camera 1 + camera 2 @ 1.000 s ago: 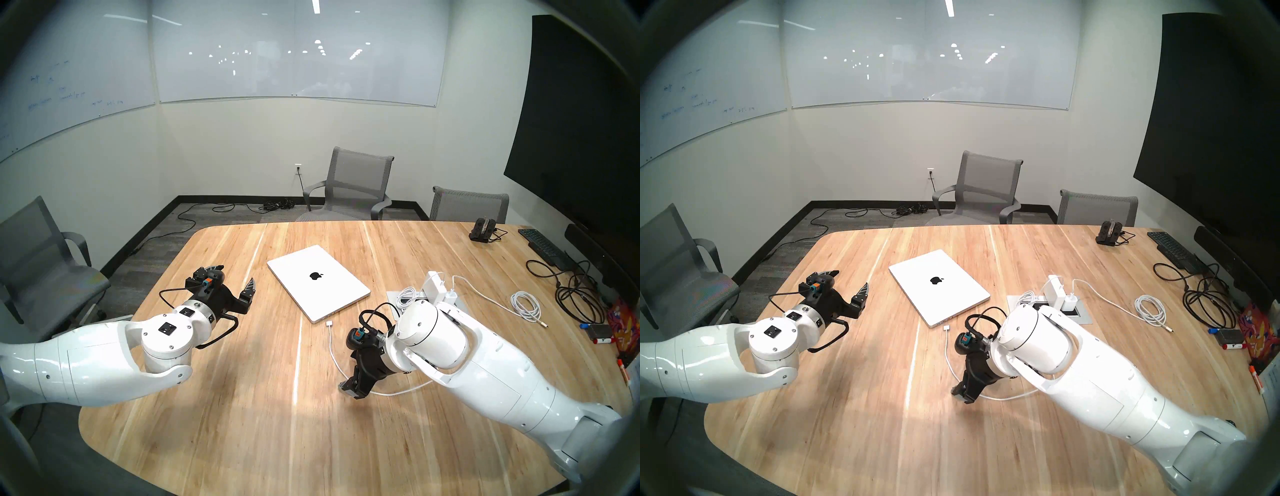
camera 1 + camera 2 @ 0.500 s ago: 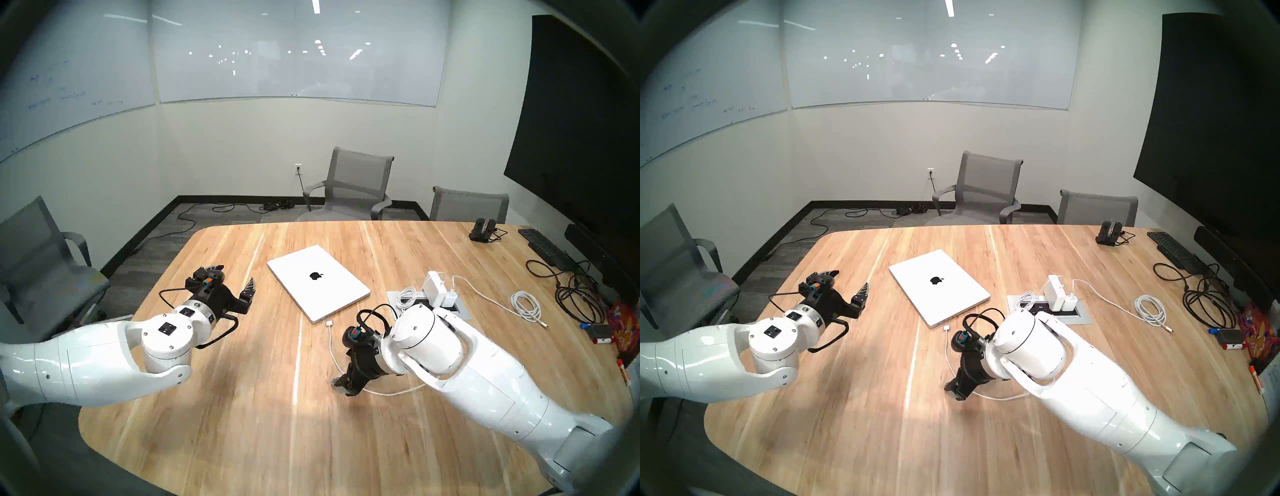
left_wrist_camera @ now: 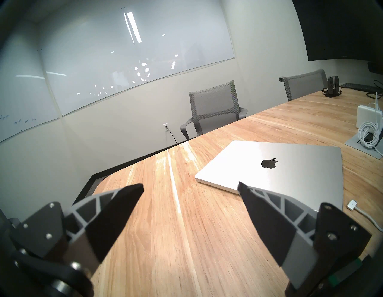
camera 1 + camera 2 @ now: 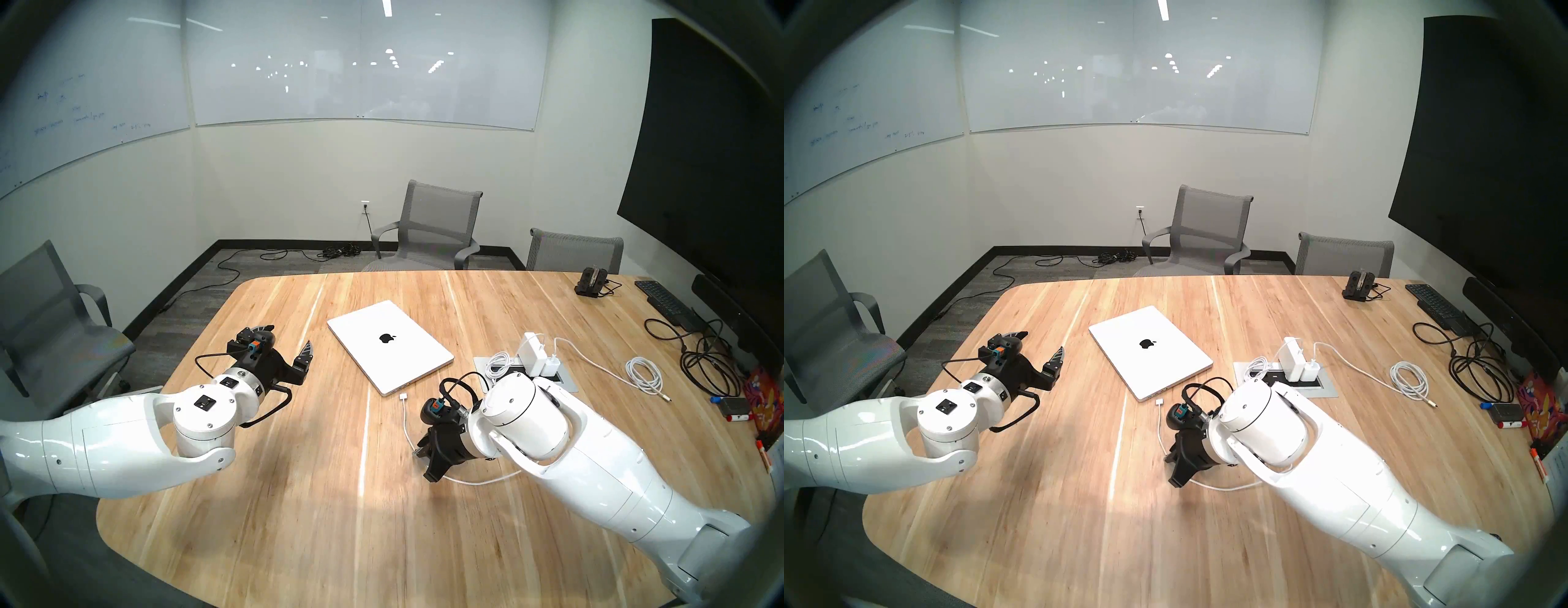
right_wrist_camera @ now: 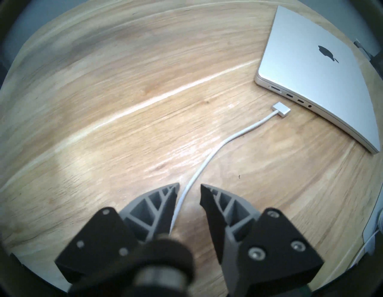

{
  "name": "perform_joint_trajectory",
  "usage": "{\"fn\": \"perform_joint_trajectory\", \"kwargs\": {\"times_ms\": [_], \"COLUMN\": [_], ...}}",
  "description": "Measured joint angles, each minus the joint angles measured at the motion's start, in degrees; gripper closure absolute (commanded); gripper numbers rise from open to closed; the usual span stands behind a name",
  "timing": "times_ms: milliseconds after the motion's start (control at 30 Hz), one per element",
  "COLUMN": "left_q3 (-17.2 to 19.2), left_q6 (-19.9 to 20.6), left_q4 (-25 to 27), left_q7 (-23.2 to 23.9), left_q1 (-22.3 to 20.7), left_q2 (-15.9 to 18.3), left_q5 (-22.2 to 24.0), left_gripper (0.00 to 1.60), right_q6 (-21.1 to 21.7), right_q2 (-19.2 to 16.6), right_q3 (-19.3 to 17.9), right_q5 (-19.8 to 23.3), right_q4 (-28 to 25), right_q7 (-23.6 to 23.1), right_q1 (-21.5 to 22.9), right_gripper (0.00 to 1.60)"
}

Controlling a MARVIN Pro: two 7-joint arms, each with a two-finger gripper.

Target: Plug the charging cable into the port of a MacBook

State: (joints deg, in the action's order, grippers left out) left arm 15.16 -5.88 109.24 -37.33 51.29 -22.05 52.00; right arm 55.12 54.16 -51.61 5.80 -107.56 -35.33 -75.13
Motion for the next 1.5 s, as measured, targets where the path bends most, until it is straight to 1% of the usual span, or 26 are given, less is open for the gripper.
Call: {"fn": "perform_joint_trajectory", "kwargs": {"times_ms": [233,700,833,967,1033,1067,1100,1133,1200,1233,1333,1400,1433,1467,1500], "left_q3": [0.0,0.0,0.0,0.0,0.0,0.0,0.0,0.0,0.0,0.0,0.0,0.0,0.0,0.0,0.0], "left_q6": [0.0,0.0,0.0,0.0,0.0,0.0,0.0,0.0,0.0,0.0,0.0,0.0,0.0,0.0,0.0], "left_q4": [0.0,0.0,0.0,0.0,0.0,0.0,0.0,0.0,0.0,0.0,0.0,0.0,0.0,0.0,0.0], "left_q7": [0.0,0.0,0.0,0.0,0.0,0.0,0.0,0.0,0.0,0.0,0.0,0.0,0.0,0.0,0.0], "left_q1": [0.0,0.0,0.0,0.0,0.0,0.0,0.0,0.0,0.0,0.0,0.0,0.0,0.0,0.0,0.0], "left_q2": [0.0,0.0,0.0,0.0,0.0,0.0,0.0,0.0,0.0,0.0,0.0,0.0,0.0,0.0,0.0], "left_q5": [0.0,0.0,0.0,0.0,0.0,0.0,0.0,0.0,0.0,0.0,0.0,0.0,0.0,0.0,0.0], "left_gripper": [0.00,0.00,0.00,0.00,0.00,0.00,0.00,0.00,0.00,0.00,0.00,0.00,0.00,0.00,0.00], "right_q6": [0.0,0.0,0.0,0.0,0.0,0.0,0.0,0.0,0.0,0.0,0.0,0.0,0.0,0.0,0.0], "right_q2": [-0.1,-0.6,-0.7,-0.8,-0.8,-0.8,-0.8,-0.9,-1.0,-1.0,-1.2,-1.3,-1.3,-1.4,-1.5], "right_q3": [0.3,1.9,2.3,2.9,3.0,3.1,3.2,3.4,3.6,3.7,4.0,4.2,4.3,4.4,4.5], "right_q5": [0.7,2.5,3.0,3.7,4.0,4.2,4.3,4.5,4.9,5.1,5.8,6.2,6.5,6.7,6.9], "right_q4": [0.0,0.0,-0.1,-0.1,-0.1,-0.2,-0.2,-0.2,-0.2,-0.3,-0.4,-0.4,-0.5,-0.5,-0.6], "right_q7": [0.8,3.1,3.8,4.9,5.2,5.4,5.6,5.8,6.3,6.6,7.3,7.9,8.1,8.4,8.7], "right_q1": [0.0,0.3,0.4,0.7,0.7,0.8,0.9,0.9,1.0,1.1,1.2,1.4,1.4,1.5,1.5], "right_gripper": [0.82,0.83,0.86,0.85,0.82,0.83,0.86,0.99,1.17,1.23,1.29,1.43,1.47,1.57,1.60]}}
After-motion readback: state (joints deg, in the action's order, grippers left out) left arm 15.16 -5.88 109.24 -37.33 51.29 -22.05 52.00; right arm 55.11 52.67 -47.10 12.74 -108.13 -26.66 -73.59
